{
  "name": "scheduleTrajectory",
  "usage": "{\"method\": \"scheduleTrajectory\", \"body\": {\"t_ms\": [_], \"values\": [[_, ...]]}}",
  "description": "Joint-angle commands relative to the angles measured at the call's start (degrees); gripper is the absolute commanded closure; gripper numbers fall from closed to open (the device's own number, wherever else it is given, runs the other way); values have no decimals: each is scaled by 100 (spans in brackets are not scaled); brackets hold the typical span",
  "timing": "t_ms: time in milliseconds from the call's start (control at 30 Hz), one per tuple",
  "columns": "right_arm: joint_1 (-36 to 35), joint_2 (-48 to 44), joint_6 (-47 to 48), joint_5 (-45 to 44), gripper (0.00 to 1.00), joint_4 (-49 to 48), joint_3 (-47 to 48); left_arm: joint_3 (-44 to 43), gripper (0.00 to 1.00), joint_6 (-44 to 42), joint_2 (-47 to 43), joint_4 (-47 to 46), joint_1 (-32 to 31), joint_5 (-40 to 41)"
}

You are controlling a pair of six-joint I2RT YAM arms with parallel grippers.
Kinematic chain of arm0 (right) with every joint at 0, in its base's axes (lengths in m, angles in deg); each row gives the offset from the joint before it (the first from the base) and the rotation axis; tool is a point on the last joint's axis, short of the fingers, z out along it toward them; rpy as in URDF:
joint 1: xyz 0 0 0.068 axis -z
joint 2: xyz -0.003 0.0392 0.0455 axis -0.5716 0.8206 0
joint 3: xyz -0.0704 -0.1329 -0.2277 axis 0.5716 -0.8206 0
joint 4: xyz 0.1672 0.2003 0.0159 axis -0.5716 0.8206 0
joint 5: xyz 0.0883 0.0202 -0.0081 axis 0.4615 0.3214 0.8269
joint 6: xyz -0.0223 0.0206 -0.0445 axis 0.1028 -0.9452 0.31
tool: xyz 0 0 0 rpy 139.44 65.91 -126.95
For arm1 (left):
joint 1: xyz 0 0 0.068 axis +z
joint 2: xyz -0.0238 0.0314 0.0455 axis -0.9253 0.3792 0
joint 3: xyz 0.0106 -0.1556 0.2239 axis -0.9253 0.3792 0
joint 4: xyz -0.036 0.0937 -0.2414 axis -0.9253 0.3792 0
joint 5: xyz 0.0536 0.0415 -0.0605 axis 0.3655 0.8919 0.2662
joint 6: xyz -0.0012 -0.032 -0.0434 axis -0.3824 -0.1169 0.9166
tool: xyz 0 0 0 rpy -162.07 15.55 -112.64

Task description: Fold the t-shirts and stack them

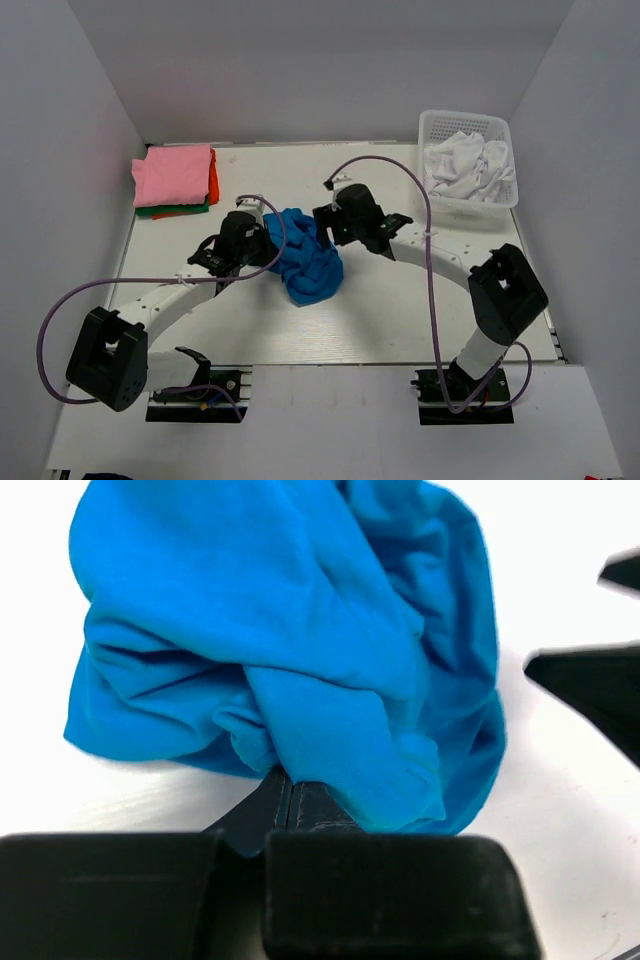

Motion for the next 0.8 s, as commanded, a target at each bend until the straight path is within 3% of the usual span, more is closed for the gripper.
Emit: {"method": "scheduleTrajectory", "body": {"t_ms": [0,133,200,300,333,400,500,600,767], "values": [[-126,457,508,318,20,-362,726,28,100,78,-190,209,-9,149],[-180,1249,746,355,20,-416,1403,81,100,78,-303,262,-9,201],[-154,1775,772,283,25,-241,1948,81,100,78,-365,315,-9,202],[-162,2138,772,265,57,-169,2345,81,100,78,-479,385,-9,333],[-145,2139,694,352,83,-222,2345,81,100,78,-480,446,-9,333],[-127,1999,570,371,100,-493,2231,81,100,78,-541,447,-9,447],[-101,1438,236,-85,100,-916,1792,-217,100,131,-594,683,-9,842],[22,744,87,-1304,100,-1066,1616,-803,100,183,-594,1095,43,1456],[259,-495,508,-2659,100,-1110,1274,-1902,100,122,-778,1562,44,2396]]}}
